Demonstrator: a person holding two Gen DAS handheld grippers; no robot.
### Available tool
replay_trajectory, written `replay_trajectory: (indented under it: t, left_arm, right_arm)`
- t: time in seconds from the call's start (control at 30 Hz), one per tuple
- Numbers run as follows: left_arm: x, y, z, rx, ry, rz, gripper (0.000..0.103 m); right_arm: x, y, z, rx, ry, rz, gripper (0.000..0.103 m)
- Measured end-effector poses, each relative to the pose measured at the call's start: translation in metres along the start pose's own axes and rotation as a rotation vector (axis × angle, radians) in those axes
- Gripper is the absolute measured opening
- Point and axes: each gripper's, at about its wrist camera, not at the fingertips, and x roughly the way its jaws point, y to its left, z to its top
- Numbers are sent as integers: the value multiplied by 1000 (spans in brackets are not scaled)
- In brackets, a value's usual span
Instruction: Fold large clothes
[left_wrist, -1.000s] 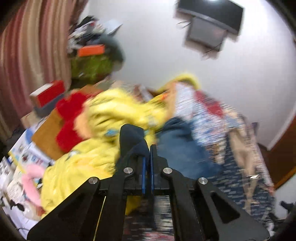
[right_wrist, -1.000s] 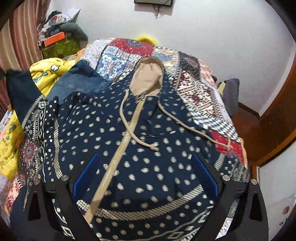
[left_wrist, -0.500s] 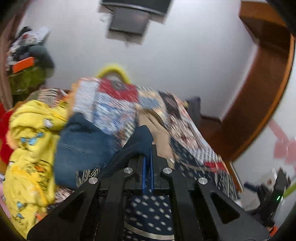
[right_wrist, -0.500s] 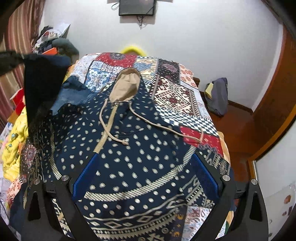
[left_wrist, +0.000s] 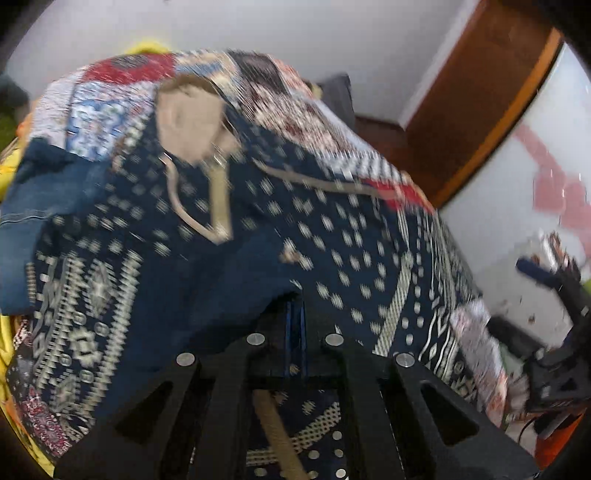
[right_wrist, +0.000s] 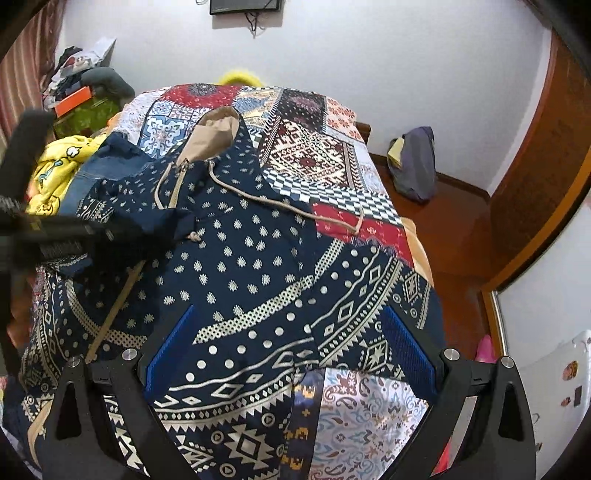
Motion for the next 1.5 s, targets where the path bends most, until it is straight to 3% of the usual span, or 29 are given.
replay_trajectory:
  t: [0.17, 0.27, 0.33, 0.4, 0.57, 0.7, 0.77, 0.93, 1.07, 1.3, 1.47, 1.5]
  left_arm:
    - [23, -16, -15, 77, 99, 14, 3]
    - [26, -17, -23, 73, 134, 13, 13]
    - [21, -12, -28, 44, 156, -25, 18]
    - [11, -6, -31, 34, 158, -30, 31]
    - [-36, 24, -41, 32, 89, -58, 35]
    - [-75, 61, -44, 11, 8, 10, 43]
    - [-90, 82, -46, 6, -29, 84, 44]
    - [-106, 138, -59, -44, -36, 204, 44]
    - [-97, 175, -73, -96, -9, 243, 44]
    - [-71, 211, -98, -175, 47, 229, 44]
    - [-57, 219, -105, -188, 70, 211, 44]
    - [-55, 220, -106, -189, 75, 210, 44]
  right_arm:
    - [-4, -1, -4, 9, 6, 4, 98]
    - [-6, 2, -4, 1, 11, 2, 98]
    - [-8, 7, -4, -10, 14, -3, 98]
    - [-11, 12, -1, -24, 15, 1, 98]
    - [-18, 36, 11, -80, -2, 16, 98]
    - [-18, 65, 26, -148, -23, 31, 98]
    - [-16, 79, 32, -174, -24, 42, 98]
    - [6, 126, 44, -267, 27, 123, 98]
    - [30, 164, 48, -369, 73, 133, 97]
    - [79, 213, 47, -472, 171, 182, 95]
    - [104, 228, 43, -484, 217, 191, 67]
    - [106, 229, 42, -482, 218, 197, 66]
